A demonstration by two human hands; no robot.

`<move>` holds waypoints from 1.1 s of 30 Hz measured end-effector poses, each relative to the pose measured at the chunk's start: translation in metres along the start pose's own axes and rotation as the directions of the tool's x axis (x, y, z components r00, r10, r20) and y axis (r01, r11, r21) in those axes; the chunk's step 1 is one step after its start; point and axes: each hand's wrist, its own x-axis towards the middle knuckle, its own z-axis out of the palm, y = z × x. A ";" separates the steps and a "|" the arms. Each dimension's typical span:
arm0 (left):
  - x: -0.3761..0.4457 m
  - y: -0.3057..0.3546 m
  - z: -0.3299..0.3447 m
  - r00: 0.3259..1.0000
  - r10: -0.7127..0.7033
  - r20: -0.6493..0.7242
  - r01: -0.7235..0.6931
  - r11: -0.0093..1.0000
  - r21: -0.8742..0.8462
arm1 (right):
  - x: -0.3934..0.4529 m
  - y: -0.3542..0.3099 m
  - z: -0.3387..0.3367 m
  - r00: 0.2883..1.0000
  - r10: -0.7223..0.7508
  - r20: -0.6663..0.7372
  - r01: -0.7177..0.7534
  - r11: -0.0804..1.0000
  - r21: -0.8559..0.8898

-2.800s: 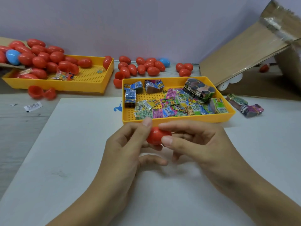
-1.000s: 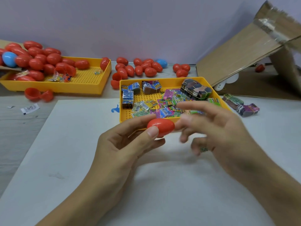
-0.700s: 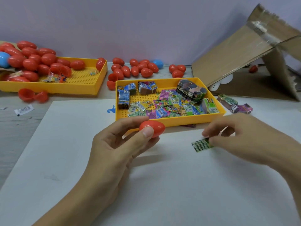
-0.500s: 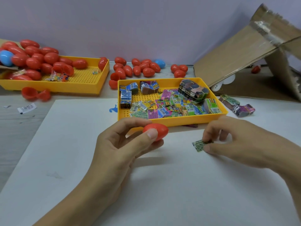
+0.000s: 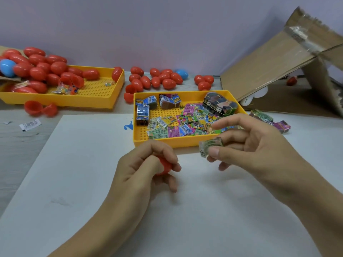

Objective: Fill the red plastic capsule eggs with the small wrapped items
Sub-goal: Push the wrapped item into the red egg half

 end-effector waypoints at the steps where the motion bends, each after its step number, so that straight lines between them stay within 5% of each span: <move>1: -0.003 0.000 0.002 0.999 0.032 0.011 -0.033 0.998 0.059 | -0.001 0.000 0.006 0.999 -0.042 -0.023 0.042 0.999 0.012; 6: -0.015 0.000 0.009 0.925 0.363 0.112 -0.369 0.782 0.502 | -0.004 0.003 0.021 0.992 -0.106 -0.070 0.109 0.993 0.042; 13: -0.008 0.001 0.009 0.911 0.392 0.124 -0.392 0.734 0.555 | -0.006 0.008 0.026 0.994 -0.102 0.048 0.103 0.994 -0.030; 19: -0.006 0.005 0.004 0.994 0.071 0.085 -0.085 0.982 0.169 | -0.008 0.003 0.024 0.987 -0.132 0.090 0.140 0.986 -0.089; 25: -0.002 0.005 0.000 0.978 0.195 0.072 -0.208 0.916 0.344 | -0.014 0.002 0.027 0.965 -0.251 0.080 0.263 0.932 -0.248; 28: -0.001 0.006 -0.001 0.984 0.154 0.087 -0.170 0.957 0.236 | -0.015 0.000 0.025 0.955 -0.266 0.134 0.292 0.923 -0.251; 33: -0.002 0.009 0.000 0.990 -0.087 0.114 0.093 0.994 -0.053 | -0.012 0.003 0.023 0.963 -0.191 0.190 0.207 0.976 -0.070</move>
